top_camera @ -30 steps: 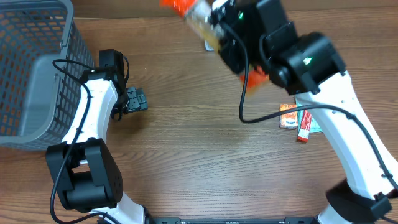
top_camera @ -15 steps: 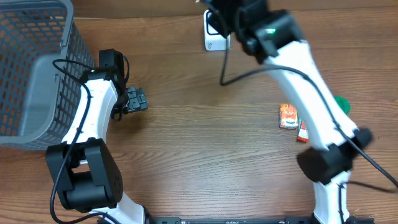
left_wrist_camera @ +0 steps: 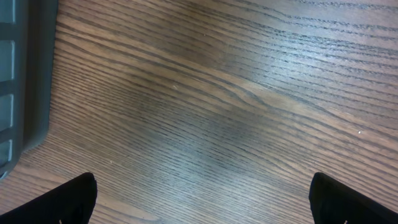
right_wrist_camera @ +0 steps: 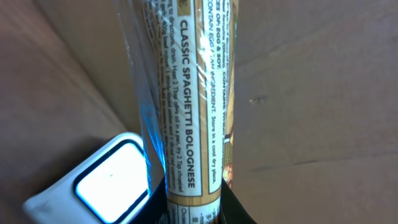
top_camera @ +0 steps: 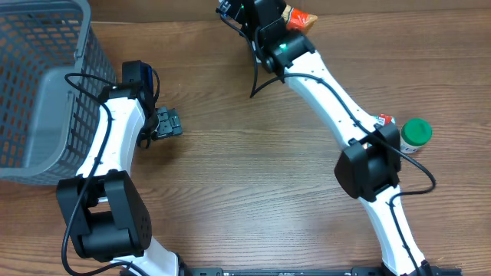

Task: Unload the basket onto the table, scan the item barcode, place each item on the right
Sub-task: 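Hold the pasta packet barcode under the white scanner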

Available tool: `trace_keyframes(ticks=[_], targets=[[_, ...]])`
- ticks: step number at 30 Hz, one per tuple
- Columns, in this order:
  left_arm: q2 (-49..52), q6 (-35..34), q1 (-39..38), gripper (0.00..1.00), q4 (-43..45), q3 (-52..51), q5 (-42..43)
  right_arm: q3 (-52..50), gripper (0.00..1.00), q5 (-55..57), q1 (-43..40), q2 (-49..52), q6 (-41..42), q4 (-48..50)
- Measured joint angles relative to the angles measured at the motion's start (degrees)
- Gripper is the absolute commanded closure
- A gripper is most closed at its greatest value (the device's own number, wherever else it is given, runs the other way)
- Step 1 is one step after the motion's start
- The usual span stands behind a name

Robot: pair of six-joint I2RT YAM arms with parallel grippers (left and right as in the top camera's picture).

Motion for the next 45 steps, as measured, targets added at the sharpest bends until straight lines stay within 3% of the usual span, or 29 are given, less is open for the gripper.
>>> trace_keyframes(ticks=[8,26,38,45], targets=[[0.00,0.00,0.00,0.00,-0.02,0.00,0.00,0.00,0.97,8.79,1.22,7.10,-1.31,15.87],[0.00,0.00,0.00,0.00,0.00,0.00,0.00,-0.04,0.97,21.35,2.80,13.77,-0.46,30.25],[0.00,0.00,0.00,0.00,0.00,0.00,0.02,-0.04,0.97,24.39,2.84,13.51,5.25,27.47],[0.00,0.00,0.00,0.00,0.02,0.00,-0.02,-0.50,0.97,22.12,3.65,7.80,13.00,6.64]])
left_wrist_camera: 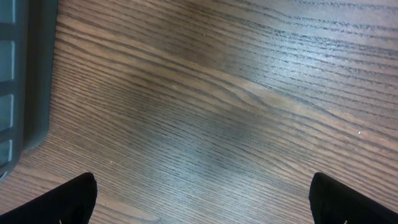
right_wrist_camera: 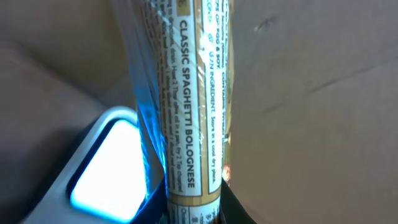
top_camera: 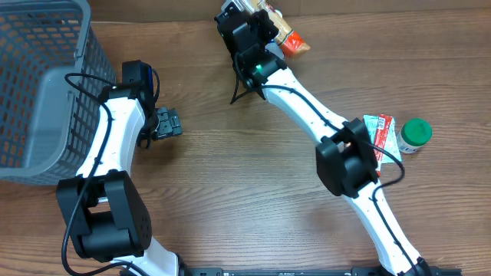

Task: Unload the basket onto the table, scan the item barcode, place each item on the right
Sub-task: 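Hold the pasta packet barcode under the white scanner, then carry the pasta packet right toward the other packets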

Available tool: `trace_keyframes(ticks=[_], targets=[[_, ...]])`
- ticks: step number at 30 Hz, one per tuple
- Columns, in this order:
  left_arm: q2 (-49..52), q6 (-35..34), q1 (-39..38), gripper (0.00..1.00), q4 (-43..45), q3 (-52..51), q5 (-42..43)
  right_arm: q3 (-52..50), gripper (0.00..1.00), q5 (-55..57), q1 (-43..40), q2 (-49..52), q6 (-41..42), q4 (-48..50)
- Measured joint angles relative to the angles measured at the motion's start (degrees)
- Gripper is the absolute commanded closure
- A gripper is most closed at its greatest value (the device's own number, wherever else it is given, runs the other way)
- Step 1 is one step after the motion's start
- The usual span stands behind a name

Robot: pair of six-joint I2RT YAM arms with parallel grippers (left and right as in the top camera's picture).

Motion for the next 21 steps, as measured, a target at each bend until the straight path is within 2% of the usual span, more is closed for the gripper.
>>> trace_keyframes(ticks=[5,9,11,14,17,21], targets=[[0.00,0.00,0.00,0.00,0.00,0.00,0.02,-0.28,0.97,-2.78,0.90,-10.08,12.44,-21.42],[0.00,0.00,0.00,0.00,-0.02,0.00,0.00,0.57,0.97,-10.21,-0.74,-21.88,29.31,-44.54],[0.00,0.00,0.00,0.00,-0.04,0.00,0.00,0.87,0.97,-16.17,-3.56,-26.16,37.81,-56.59],[0.00,0.00,0.00,0.00,0.00,0.00,0.02,1.14,0.96,-24.44,-9.84,-28.35,48.85,-69.02],[0.00,0.00,0.00,0.00,-0.02,0.00,0.02,-1.99,0.96,-31.04,-16.09,-28.11,57.02,-74.31],[0.00,0.00,0.00,0.00,-0.04,0.00,0.02,-10.51,0.96,-36.54,-20.68,-26.84,62.53,-73.02]])
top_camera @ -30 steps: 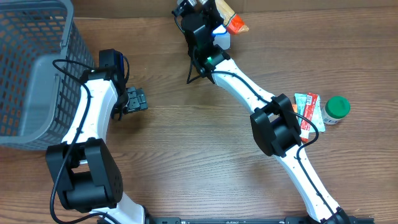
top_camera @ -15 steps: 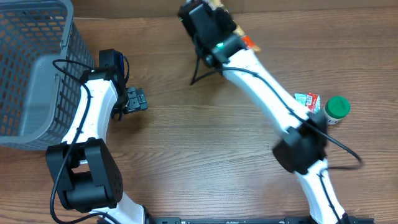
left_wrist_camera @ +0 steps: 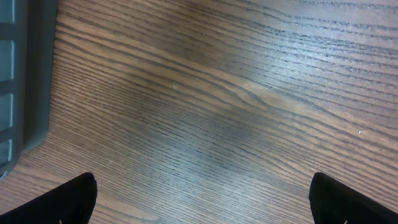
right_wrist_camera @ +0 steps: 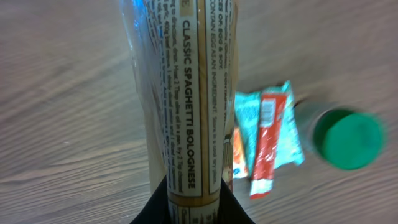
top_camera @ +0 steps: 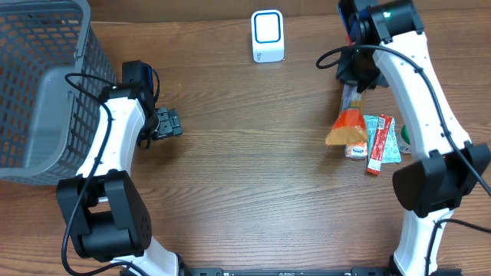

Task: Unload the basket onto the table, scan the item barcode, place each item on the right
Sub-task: 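Carry the pasta packet right toward the other packets, then lower the pasta packet beside the packets and open the right gripper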

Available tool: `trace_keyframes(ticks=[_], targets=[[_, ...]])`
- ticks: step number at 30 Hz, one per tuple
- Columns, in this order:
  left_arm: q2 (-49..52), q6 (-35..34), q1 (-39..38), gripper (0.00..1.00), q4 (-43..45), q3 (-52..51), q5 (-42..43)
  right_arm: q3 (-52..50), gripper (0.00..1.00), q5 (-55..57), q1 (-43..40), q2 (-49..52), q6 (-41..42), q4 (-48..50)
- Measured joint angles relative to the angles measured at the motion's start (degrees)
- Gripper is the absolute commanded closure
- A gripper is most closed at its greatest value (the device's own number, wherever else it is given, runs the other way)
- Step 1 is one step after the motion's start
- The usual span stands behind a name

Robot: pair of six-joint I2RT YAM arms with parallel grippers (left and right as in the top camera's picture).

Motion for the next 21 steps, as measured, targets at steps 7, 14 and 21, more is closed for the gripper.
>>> trace_keyframes(ticks=[7,14,21], targets=[[0.00,0.00,0.00,0.00,0.02,0.00,0.00,-13.79,0.96,-4.63,0.35,0.85,0.74,8.52],[0.00,0.00,0.00,0.00,0.02,0.00,0.00,-20.55,0.78,-5.46,1.07,0.85,-2.75,13.88],[0.00,0.00,0.00,0.00,0.02,0.00,0.00,-21.49,0.50,-5.35,0.96,0.83,-4.50,13.92]])
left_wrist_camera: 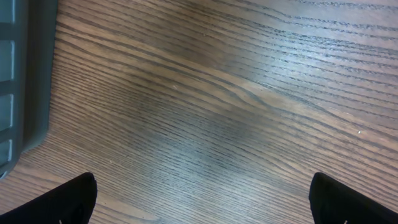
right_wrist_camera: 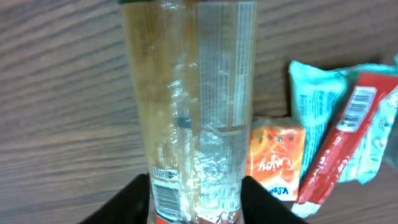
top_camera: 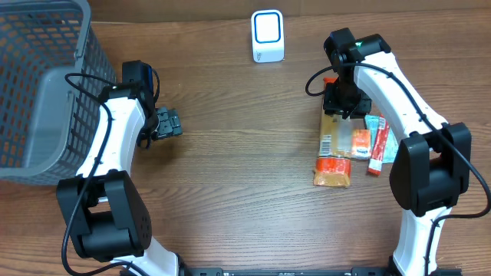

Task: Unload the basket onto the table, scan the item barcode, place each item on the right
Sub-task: 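Lower the pasta packet beside the packets and open the right gripper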

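Note:
The spaghetti pack [top_camera: 333, 149] lies flat on the table, pointing toward the front edge, with a barcode label facing up. My right gripper [top_camera: 341, 107] is at its far end. In the right wrist view the pack [right_wrist_camera: 193, 112] lies between the spread fingers of that gripper [right_wrist_camera: 196, 205], which is open around it. The white scanner [top_camera: 268, 36] stands at the back centre, apart from the pack. My left gripper [top_camera: 170, 123] rests open over bare wood [left_wrist_camera: 202, 199], holding nothing.
A grey mesh basket [top_camera: 38, 92] fills the left side, and its wall shows at the left wrist view's edge [left_wrist_camera: 18, 74]. Red and teal sachets [top_camera: 376, 142] lie just right of the pack, with an orange sachet [right_wrist_camera: 277, 158] touching it.
The spaghetti pack hung upright in my shut right gripper above the sachets. Now it lies flat on the table to their left, and the fingers stand wider apart. The left arm is unchanged.
My right gripper held the spaghetti pack at the back of the table beside the scanner's lit window, and was still there later. Then it held the pack over the sachets on the right. Now the pack lies on the table there. The left arm stayed still.

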Available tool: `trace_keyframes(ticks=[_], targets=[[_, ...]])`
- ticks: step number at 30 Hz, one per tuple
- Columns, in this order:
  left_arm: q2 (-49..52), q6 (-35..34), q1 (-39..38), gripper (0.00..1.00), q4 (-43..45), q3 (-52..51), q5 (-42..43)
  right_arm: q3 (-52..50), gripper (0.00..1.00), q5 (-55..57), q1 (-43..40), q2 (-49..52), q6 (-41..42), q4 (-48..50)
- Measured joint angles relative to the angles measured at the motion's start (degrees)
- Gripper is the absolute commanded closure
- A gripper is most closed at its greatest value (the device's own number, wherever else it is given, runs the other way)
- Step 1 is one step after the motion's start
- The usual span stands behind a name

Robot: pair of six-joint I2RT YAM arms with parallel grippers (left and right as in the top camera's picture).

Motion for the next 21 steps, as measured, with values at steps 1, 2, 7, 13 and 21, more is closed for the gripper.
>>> trace_keyframes(ticks=[1,2,7,13,21], targets=[[0.00,0.00,0.00,0.00,0.00,0.00,0.00,0.00,0.51,0.00,0.00,0.00,-0.09,0.04],[0.00,0.00,0.00,0.00,0.00,0.00,0.00,0.00,0.51,0.02,0.00,-0.02,-0.13,-0.02],[0.00,0.00,0.00,0.00,0.00,0.00,0.00,0.00,0.50,0.00,0.00,-0.44,-0.13,-0.15],[0.00,0.00,0.00,0.00,0.00,0.00,0.00,0.00,0.00,0.00,0.00,-5.77,-0.31,-0.44],[0.00,0.00,0.00,0.00,0.00,0.00,0.00,0.00,0.00,0.00,0.00,-8.13,-0.31,0.81]])
